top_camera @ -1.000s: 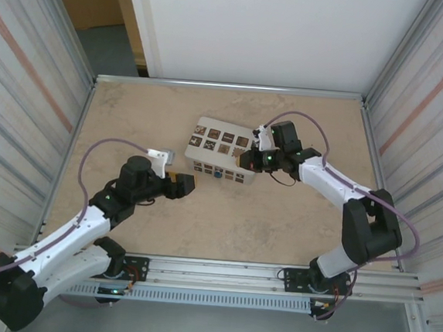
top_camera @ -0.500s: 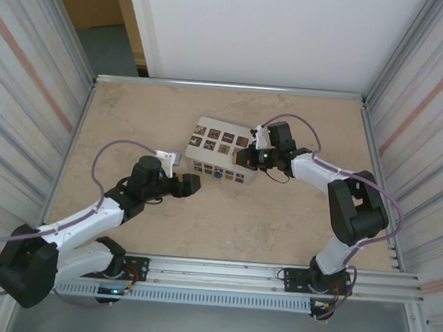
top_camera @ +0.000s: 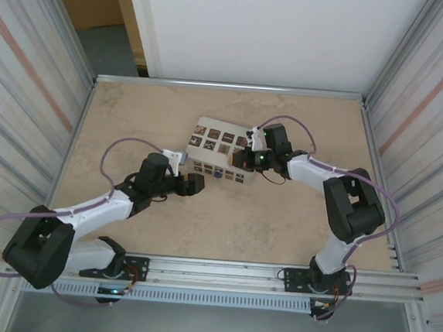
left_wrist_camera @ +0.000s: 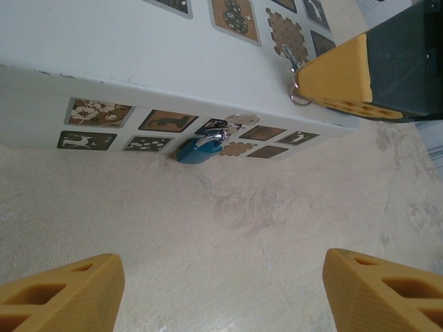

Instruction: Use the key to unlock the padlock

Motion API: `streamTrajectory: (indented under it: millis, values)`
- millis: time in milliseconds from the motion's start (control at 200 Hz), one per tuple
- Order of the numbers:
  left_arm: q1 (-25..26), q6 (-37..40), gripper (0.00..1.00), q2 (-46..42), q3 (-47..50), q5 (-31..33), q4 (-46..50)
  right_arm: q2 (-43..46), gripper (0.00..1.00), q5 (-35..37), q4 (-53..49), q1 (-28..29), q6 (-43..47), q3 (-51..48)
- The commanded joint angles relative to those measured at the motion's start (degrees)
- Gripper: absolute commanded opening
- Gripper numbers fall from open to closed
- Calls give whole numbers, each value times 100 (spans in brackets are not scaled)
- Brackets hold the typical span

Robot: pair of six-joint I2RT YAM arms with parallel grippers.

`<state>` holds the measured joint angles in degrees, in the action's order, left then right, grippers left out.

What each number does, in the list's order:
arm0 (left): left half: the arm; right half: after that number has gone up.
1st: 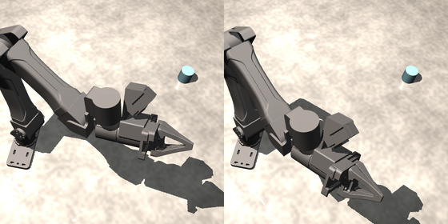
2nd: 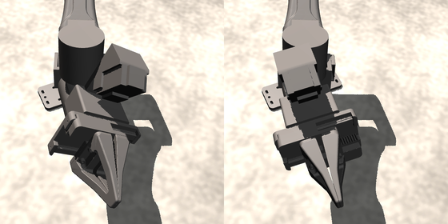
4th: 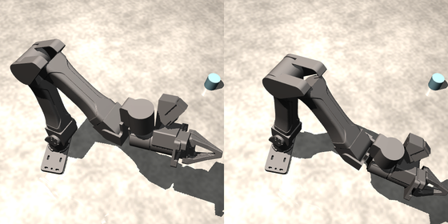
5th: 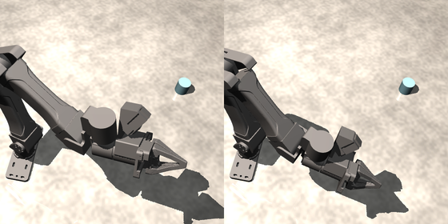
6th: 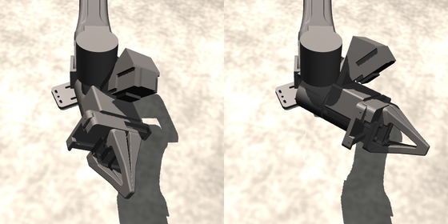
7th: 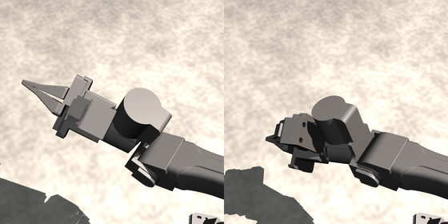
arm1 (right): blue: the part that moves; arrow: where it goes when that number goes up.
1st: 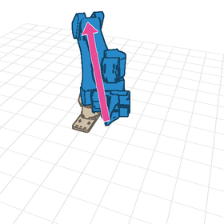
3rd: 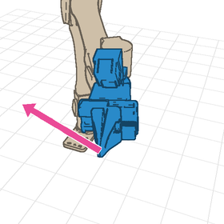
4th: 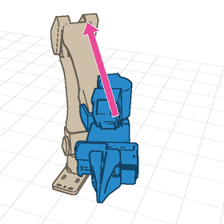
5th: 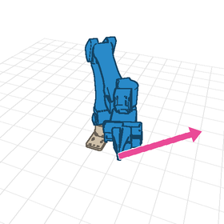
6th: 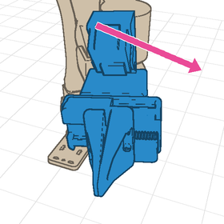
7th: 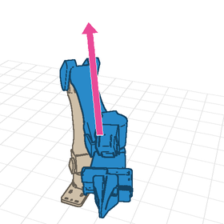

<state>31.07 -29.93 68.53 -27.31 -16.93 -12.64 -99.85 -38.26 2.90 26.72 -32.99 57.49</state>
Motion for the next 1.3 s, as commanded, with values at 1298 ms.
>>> streamTrajectory:
  millis: [1298]
  values:
    - [-323,976,66,2132,-1431,-608,-531,-142,0,450,-272,158,-296,-317]
